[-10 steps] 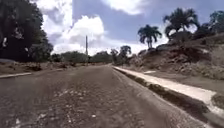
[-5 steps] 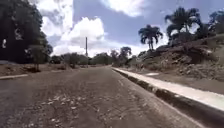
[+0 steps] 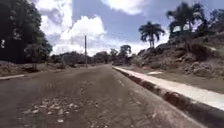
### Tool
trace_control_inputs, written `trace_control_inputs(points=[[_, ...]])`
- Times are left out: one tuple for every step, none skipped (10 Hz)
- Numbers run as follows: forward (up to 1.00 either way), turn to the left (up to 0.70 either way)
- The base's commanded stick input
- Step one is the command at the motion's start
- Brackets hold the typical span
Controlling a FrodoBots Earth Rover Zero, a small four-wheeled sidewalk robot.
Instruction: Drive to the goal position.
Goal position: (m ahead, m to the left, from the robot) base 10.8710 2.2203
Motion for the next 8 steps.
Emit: trace_control_inputs(points=[[0.70, 0.11], [0.70, 0.20], [0.70, 0.03], [0.70, 0.13], [0.70, 0.23], [0.70, 0.00], [0.70, 0.00], [0.70, 0.00]])
